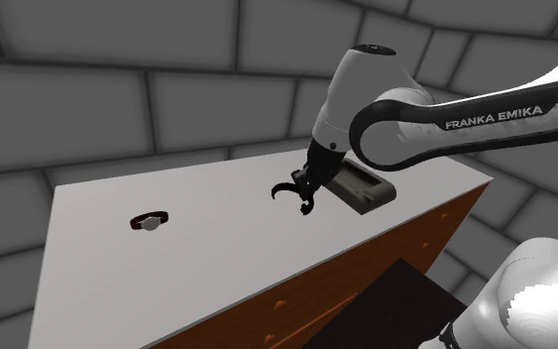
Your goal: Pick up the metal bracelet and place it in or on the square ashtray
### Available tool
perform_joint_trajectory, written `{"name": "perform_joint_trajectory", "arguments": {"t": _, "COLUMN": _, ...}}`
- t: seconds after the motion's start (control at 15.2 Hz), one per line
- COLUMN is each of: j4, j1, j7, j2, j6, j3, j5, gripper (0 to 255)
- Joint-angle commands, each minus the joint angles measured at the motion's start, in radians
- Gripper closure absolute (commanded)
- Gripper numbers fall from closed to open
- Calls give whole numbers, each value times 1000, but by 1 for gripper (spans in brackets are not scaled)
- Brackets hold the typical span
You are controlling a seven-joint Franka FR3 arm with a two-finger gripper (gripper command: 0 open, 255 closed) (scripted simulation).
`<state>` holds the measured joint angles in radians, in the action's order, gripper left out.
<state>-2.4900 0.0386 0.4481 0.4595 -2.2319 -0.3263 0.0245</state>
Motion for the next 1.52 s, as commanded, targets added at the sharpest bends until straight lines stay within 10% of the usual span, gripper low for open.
{"name": "perform_joint_trajectory", "arguments": {"t": 0.0, "j4": 20, "j1": 1, "j7": -5, "j2": 11, "j6": 31, "j3": 4, "j5": 2, "gripper": 255}}
{"name": "perform_joint_trajectory", "arguments": {"t": 0.53, "j4": 98, "j1": 2, "j7": -18, "j2": 36, "j6": 133, "j3": 18, "j5": 4, "gripper": 255}}
{"name": "perform_joint_trajectory", "arguments": {"t": 1.45, "j4": 73, "j1": -118, "j7": -379, "j2": 46, "j6": 107, "j3": 308, "j5": -64, "gripper": 255}}
